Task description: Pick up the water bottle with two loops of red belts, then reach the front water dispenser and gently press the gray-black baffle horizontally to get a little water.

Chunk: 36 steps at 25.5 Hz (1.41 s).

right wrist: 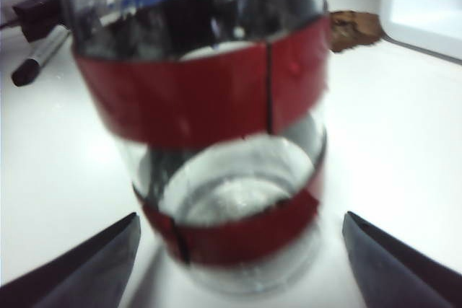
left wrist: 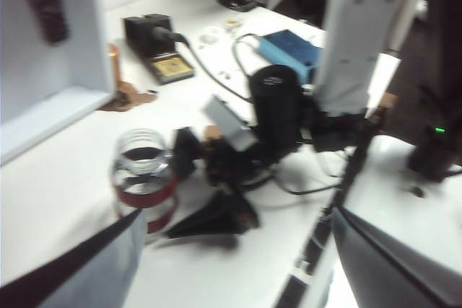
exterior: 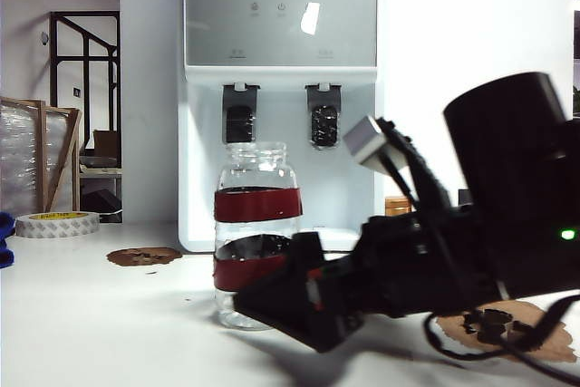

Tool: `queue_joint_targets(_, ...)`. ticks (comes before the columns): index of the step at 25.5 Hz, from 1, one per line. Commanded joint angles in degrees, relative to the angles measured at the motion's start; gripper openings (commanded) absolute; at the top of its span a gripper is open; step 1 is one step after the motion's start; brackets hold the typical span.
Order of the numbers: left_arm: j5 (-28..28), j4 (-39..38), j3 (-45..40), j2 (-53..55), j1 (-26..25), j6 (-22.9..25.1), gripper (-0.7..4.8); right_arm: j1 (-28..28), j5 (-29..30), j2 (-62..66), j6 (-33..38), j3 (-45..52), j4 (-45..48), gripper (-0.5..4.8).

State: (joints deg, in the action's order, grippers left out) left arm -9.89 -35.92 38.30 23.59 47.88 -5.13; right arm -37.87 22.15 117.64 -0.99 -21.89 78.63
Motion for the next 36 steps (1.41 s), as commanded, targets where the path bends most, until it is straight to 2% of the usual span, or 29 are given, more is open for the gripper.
queue_joint_targets(1,5.4,-0.2,1.0,0.0,-0.1,0.2,4.14,0.0,-2.8,-2.8,0.5,2.1,0.1,4.79)
queue_joint_targets(6,6.5,-0.6,1.8,0.0,-0.1,0.1,4.14,0.0,-3.3,-4.2,0.9,3.4,0.1,4.79)
queue_joint_targets(12,12.2,-1.8,1.8,0.0,-0.1,0.1,4.14,0.0,-3.9,-4.7,1.4,3.9,0.2,4.79)
queue_joint_targets(20,12.6,-2.0,2.5,0.0,-0.1,0.1,4.14,0.0,-6.6,-9.0,1.5,7.1,0.2,4.7)
queue_joint_targets(26,12.5,-1.9,2.5,0.0,-0.1,0.1,4.14,0.0,-7.5,-17.1,1.4,12.8,0.2,4.65)
queue_joint_targets(28,12.3,-2.1,2.5,0.0,-0.1,0.1,4.14,0.0,-8.1,-22.3,1.4,15.1,0.2,4.32)
queue_joint_targets(30,12.3,-2.2,2.5,0.0,-0.1,0.1,4.14,0.0,-9.0,-28.5,1.1,17.0,0.0,3.45)
queue_joint_targets(32,12.3,-2.2,2.5,0.0,-0.1,0.1,4.14,0.0,-9.5,-32.7,0.9,18.1,-0.1,3.3)
queue_joint_targets(35,12.3,-2.3,2.5,-0.1,-0.1,0.1,4.14,0.0,-12.6,-39.4,1.0,19.9,-1.6,3.3)
queue_joint_targets(36,12.3,-2.3,2.5,-0.1,-0.1,0.1,4.14,0.0,-14.1,-42.0,0.9,20.4,-3.2,3.15)
